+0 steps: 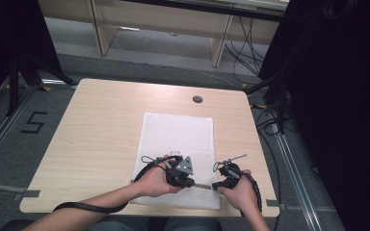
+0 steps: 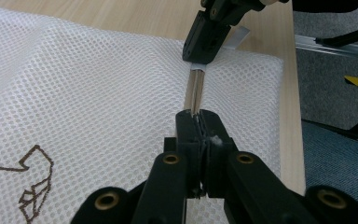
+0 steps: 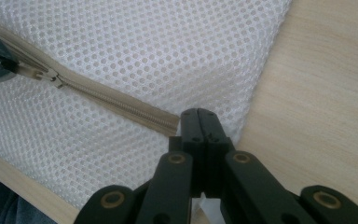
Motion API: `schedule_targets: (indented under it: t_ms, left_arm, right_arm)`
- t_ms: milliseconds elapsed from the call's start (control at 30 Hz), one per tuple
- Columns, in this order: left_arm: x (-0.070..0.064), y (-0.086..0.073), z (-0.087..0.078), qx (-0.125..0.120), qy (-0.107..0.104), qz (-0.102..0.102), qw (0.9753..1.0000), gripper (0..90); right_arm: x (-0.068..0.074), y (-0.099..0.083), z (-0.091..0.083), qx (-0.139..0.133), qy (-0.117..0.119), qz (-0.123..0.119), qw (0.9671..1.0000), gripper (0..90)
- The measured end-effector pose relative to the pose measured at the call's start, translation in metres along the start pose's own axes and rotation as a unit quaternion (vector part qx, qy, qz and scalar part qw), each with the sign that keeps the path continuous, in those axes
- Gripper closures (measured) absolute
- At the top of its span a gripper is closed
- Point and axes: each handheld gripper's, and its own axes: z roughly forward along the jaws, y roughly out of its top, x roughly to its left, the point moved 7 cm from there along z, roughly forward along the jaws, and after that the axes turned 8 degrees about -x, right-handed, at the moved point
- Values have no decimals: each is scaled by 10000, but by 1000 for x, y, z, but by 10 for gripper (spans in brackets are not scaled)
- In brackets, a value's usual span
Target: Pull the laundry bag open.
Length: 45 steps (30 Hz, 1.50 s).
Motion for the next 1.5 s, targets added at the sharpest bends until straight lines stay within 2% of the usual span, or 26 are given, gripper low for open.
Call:
schedule_targets:
  t_ms: [67,133,200,233,267,600,633,733,767,900,1067,1167,1233,1500]
  left_arm:
    - [1,0,-2,-21,-9,43,10000,877]
    - [1,-1,-3,-20,3,-21,10000,877]
    - [3,-2,-4,40,26,56,10000,877]
    - [1,-1,-4,-26,19,-26,10000,877]
    - [2,-1,-4,-21,13,58,10000,877]
    - [2,-2,-5,-1,15,65,10000,877]
    - [1,-2,-6,-14,22,-5,10000,877]
    - [2,-2,-8,-3,41,-1,10000,877]
    - [3,-2,-8,-4,28,59,10000,877]
    - [2,-3,-9,-12,33,-28,10000,877]
    - [4,-3,-11,-1,39,40,10000,877]
    - [4,-3,-12,-29,43,-38,10000,877]
    - [5,-3,-14,9,42,79,10000,877]
    - [4,-4,-15,6,46,-7,10000,877]
  right_arm:
    - [0,0,0,1,-7,-14,10000,900]
    - [0,0,0,0,-6,-14,10000,900]
    - [0,0,0,1,-5,-13,10000,900]
    - [0,0,0,1,-8,-10,10000,900]
    - [0,0,0,-1,-8,-16,10000,900]
    - [0,0,0,5,-13,-5,10000,900]
    - [0,0,0,6,-9,1,10000,900]
    - [0,0,0,9,2,-8,10000,900]
    - [0,0,0,9,2,-8,10000,900]
    - [0,0,0,4,-8,-14,10000,900]
    - [0,0,0,-1,-2,-13,10000,900]
    - [0,0,0,7,3,-2,10000,900]
    - [0,0,0,11,-10,-8,10000,900]
    - [0,0,0,2,-10,3,10000,900]
